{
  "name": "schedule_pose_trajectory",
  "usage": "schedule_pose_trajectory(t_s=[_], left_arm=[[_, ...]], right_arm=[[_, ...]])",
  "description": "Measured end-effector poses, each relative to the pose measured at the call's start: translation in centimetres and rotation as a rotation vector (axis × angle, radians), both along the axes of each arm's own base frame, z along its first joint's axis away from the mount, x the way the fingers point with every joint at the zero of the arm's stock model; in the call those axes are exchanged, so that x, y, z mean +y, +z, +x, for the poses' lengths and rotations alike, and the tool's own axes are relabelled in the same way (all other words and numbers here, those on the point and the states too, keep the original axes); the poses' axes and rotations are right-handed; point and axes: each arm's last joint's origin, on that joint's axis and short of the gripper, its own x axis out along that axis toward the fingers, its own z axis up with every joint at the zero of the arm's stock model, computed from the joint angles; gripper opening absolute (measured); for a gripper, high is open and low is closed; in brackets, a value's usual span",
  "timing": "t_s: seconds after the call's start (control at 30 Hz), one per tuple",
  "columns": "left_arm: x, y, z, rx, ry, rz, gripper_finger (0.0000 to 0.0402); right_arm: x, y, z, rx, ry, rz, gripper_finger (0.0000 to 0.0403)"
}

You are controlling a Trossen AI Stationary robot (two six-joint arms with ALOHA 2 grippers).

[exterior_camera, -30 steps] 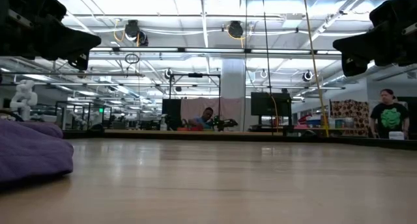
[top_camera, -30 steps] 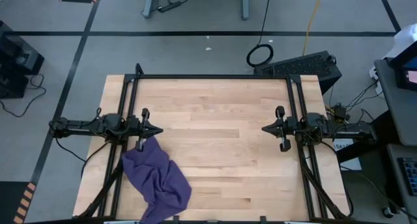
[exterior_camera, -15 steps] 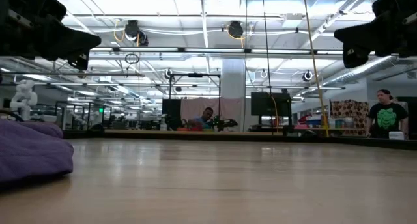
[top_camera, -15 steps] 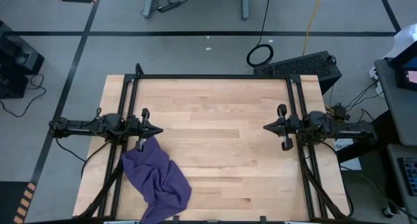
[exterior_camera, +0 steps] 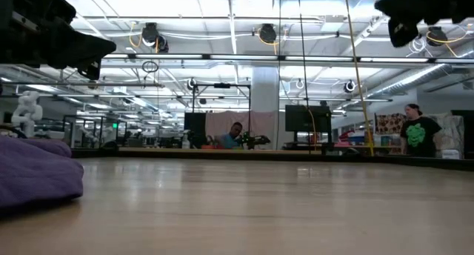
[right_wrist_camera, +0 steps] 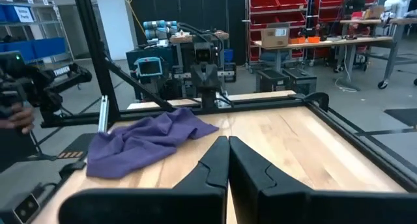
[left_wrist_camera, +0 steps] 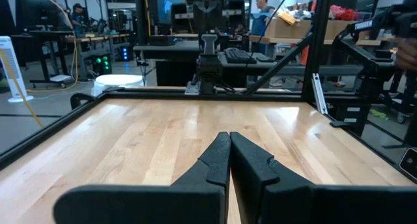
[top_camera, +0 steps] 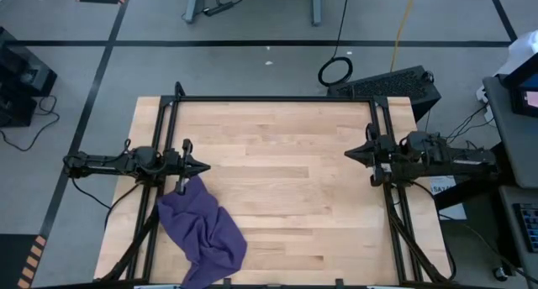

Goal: Roll towel
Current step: Roll the purple towel

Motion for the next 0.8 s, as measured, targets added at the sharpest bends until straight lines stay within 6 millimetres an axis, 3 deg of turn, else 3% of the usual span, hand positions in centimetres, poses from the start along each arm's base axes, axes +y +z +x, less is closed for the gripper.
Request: schedule_pose_trajectory(t_s=[0.27,0.47,0.8], left_arm=[[0.0,0.0,0.0,0.000,0.001,-0.001,0.0018],[0.0,0.0,0.0,-0.001,0.004,-0.001,0.0018],[0.0,0.1,0.0,-0.015,0.009,0.003,0.0018]], right_arm=[[0.0,4.8,1.4,0.046,0.004,0.031,0.0000],[0.0,7.0,2.9,0.105,0.002,0.054,0.0000],[-0.1,6.3,6.0,0.224,-0.001,0.056,0.0000]])
